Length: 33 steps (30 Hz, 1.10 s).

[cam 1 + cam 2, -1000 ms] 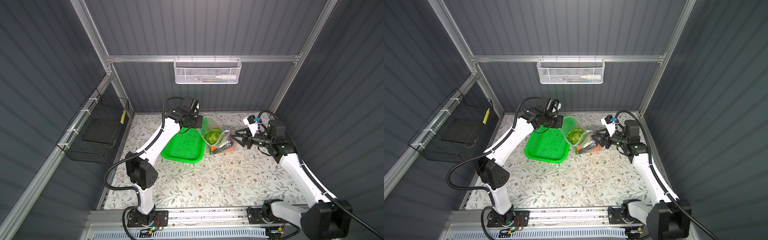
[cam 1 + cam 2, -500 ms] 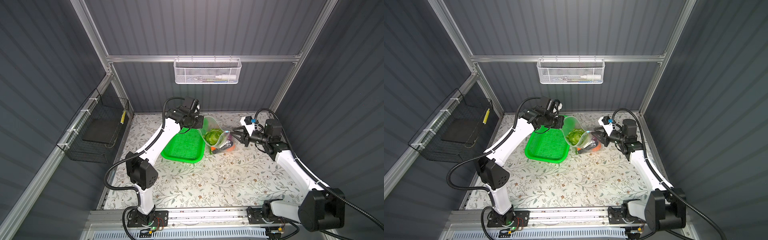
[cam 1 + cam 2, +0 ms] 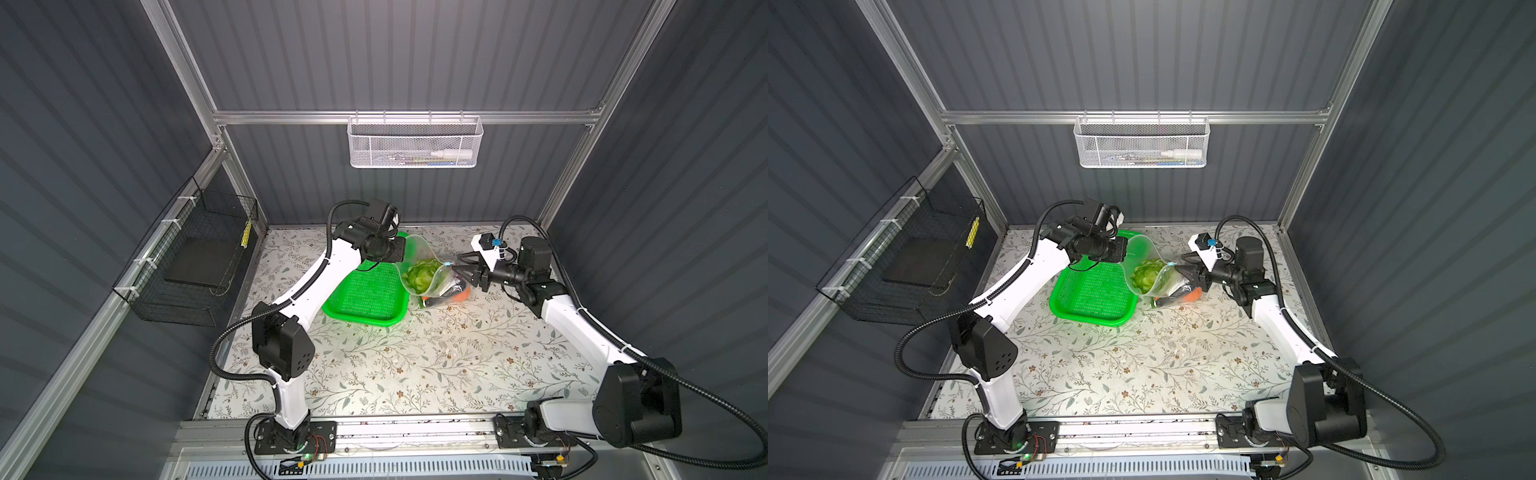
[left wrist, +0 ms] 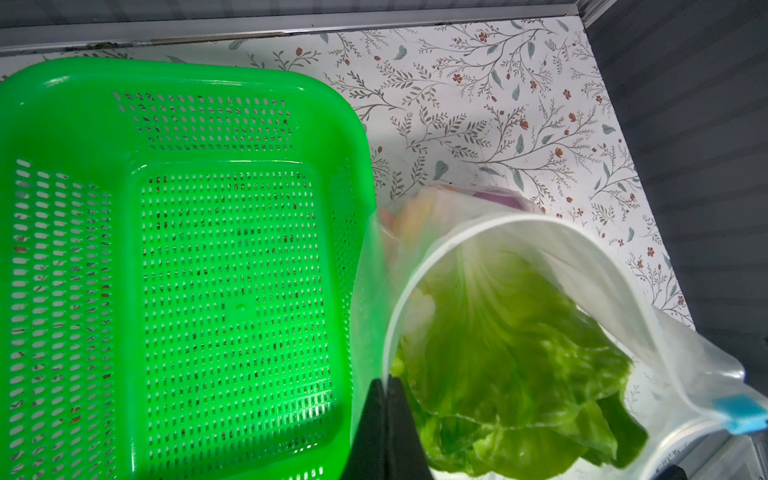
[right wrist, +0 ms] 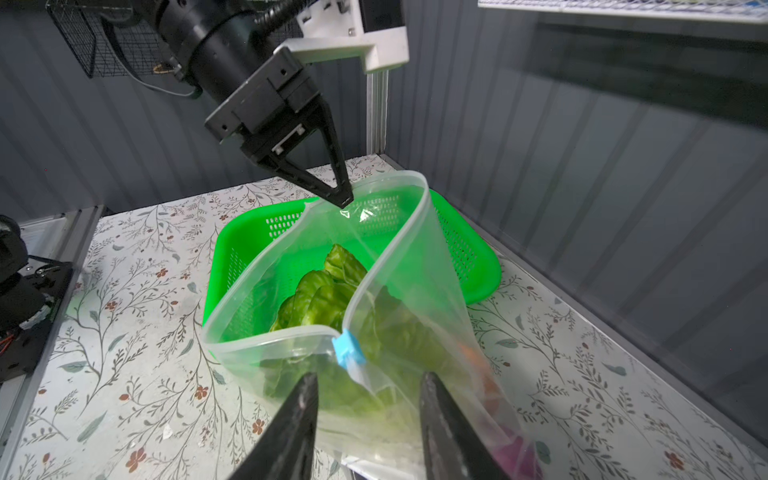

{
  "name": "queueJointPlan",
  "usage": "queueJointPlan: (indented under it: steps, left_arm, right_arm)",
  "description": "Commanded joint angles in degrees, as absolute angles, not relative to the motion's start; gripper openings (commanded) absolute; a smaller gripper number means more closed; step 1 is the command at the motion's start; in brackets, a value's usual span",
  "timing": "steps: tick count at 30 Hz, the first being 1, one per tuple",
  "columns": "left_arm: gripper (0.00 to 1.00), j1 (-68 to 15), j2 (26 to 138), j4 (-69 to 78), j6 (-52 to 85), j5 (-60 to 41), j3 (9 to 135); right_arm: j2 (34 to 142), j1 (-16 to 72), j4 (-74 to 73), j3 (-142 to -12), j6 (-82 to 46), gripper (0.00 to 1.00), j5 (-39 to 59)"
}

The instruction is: Place the food in the zip-top bag and seal the zipper

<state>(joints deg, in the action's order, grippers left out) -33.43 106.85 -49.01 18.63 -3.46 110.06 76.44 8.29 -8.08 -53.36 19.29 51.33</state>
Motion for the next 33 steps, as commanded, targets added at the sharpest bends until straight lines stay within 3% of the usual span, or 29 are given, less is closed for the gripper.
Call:
queueJointPlan:
  steps: [1, 11, 17, 18, 21, 28, 29, 32, 33]
  left_arm:
    - [0.0, -33.3, 104.6, -48.1, 19.2, -4.7, 109.7]
    - [0.0, -33.3, 105.2, -48.4, 19.1, -4.7, 111.1]
    - [0.0, -33.3, 105.0, -48.7, 19.4, -4.7, 111.0]
    - [0.0, -33.3, 104.9, -48.5, 19.5, -4.7, 110.8]
    - [0.0, -33.3, 104.6, -48.3, 19.6, -4.7, 110.5]
    - [0.0, -33.3, 104.1, -48.4, 19.6, -4.1, 110.3]
    - [0.16, -33.3, 104.2, -48.7, 19.5, -4.0, 110.5]
    - [0.97, -33.3, 103.7, -51.1, 19.5, -0.4, 111.9]
    - [1.0, -33.3, 103.3, -51.6, 18.9, 0.4, 112.4]
  right_arm:
    - [76.7, 8.6, -8.8, -55.0, 22.2, 0.45, 49.2]
    - [79.3, 10.0, -10.6, -56.0, 19.9, 0.23, 53.6]
    - [80.2, 11.2, -10.7, -56.2, 19.6, 0.25, 54.4]
    - [80.3, 11.2, -10.6, -56.0, 19.7, 0.23, 54.4]
    - [80.3, 11.2, -9.9, -56.0, 20.3, 0.0, 54.4]
    - [78.8, 11.2, -7.8, -56.5, 19.3, 0.0, 52.6]
    - [78.4, 11.2, -7.3, -56.7, 18.8, 0.0, 52.5]
    - [76.9, 11.0, -6.2, -57.3, 15.9, 0.0, 52.4]
    - [76.3, 11.0, -6.3, -57.3, 14.8, 0.0, 52.5]
